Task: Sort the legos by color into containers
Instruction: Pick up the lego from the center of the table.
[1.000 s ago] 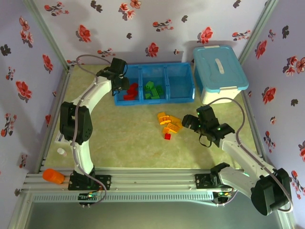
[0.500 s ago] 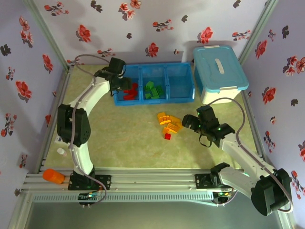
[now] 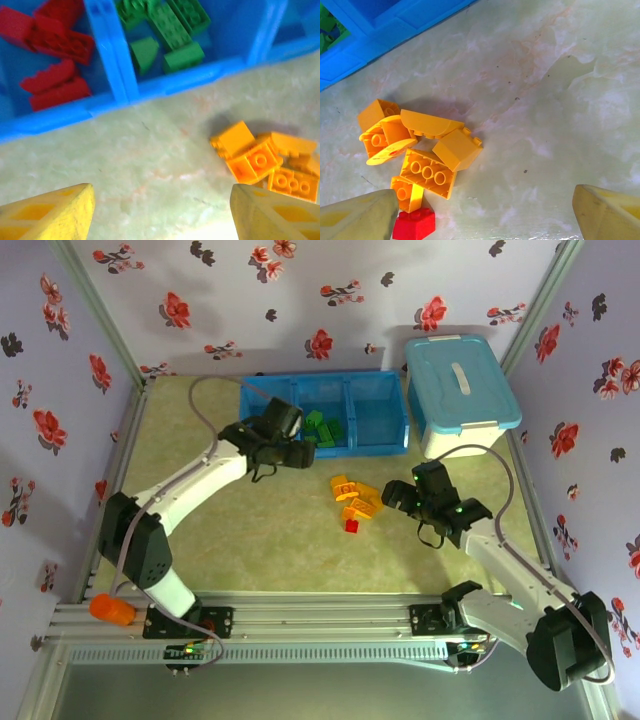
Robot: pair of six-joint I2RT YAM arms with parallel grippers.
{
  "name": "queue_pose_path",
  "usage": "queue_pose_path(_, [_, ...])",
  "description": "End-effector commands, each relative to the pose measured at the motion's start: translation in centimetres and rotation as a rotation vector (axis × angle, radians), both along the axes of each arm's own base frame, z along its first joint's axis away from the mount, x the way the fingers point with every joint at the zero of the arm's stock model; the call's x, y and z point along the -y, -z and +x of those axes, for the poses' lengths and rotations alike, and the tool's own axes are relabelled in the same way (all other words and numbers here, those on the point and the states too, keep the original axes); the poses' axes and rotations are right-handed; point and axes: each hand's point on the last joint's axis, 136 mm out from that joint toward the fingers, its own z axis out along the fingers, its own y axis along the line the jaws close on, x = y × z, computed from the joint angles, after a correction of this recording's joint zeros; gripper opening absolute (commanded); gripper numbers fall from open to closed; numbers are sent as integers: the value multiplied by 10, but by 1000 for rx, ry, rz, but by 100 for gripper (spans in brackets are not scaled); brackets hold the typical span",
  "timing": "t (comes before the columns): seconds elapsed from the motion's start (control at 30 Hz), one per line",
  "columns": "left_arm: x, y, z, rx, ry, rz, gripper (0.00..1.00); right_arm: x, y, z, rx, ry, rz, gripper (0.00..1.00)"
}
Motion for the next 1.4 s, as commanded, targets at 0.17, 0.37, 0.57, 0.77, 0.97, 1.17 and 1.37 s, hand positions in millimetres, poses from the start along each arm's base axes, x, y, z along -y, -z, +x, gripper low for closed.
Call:
queue_pose_path(0.17, [16,10,-50,27,74,-125,71,-11,0,16,-56,-82,-58,87])
queue_pose_path(0.37, [-5,26,-77,13,55,-169,71,-41,4,25,-107,-254,-115,80])
queue_pose_path(0.57, [-30,30,-92,27,9,-160,71,-81,6,34,-150,-399,-211,86])
queue_pose_path(0.77, [-46,35,-98,31,-27,-149,71,-117,17,44,-199,-451,-263,85])
queue_pose_path(0.97, [-57,38,-103,38,-48,-146,71,-134,36,48,-265,-469,-327,70])
queue_pose_path(1.17, [-67,42,-104,38,-71,-141,71,-138,47,51,-295,-465,-370,64])
queue_pose_path(1.37, [-72,45,-104,38,-85,-141,71,-140,56,54,-310,-464,-389,62])
